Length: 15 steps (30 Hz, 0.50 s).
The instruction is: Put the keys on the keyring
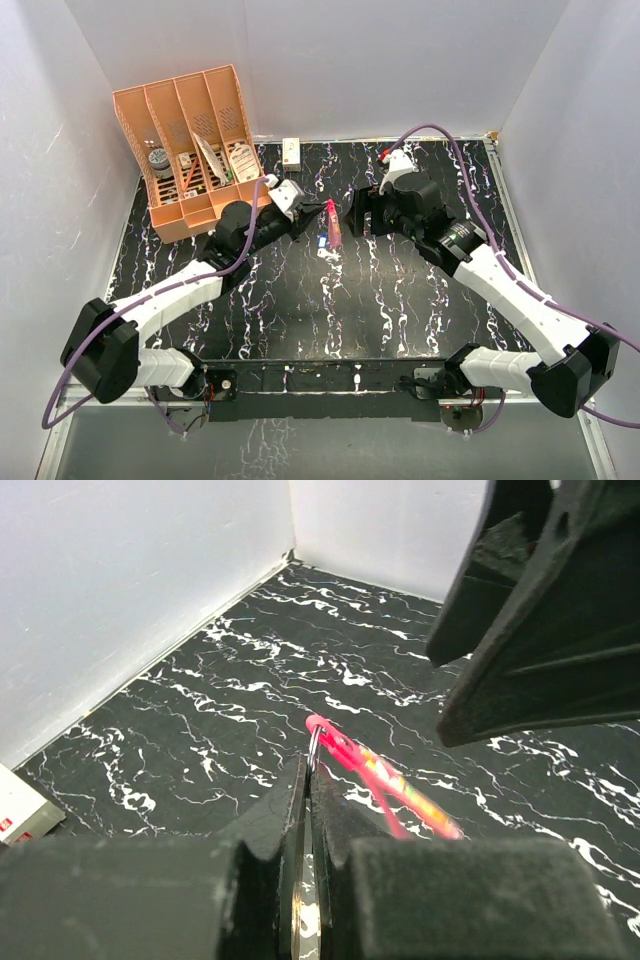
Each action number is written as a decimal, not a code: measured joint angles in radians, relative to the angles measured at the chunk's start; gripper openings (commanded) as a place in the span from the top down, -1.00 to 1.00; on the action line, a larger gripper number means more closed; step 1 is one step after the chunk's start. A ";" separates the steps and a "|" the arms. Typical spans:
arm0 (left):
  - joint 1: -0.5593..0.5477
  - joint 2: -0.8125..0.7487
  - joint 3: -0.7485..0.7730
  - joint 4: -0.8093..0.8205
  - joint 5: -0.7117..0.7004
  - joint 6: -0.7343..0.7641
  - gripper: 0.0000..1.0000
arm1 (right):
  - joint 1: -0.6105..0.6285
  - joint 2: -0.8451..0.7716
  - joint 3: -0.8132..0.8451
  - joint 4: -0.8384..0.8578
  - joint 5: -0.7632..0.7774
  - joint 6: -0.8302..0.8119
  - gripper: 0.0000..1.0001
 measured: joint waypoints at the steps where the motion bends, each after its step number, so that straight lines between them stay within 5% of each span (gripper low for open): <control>1: 0.000 -0.010 0.002 -0.011 0.013 0.006 1.00 | 0.000 -0.008 -0.011 0.011 -0.011 -0.006 -0.38; 15: 0.000 0.008 0.193 -0.350 0.180 0.119 1.00 | 0.000 -0.018 -0.073 0.160 -0.186 -0.031 -0.35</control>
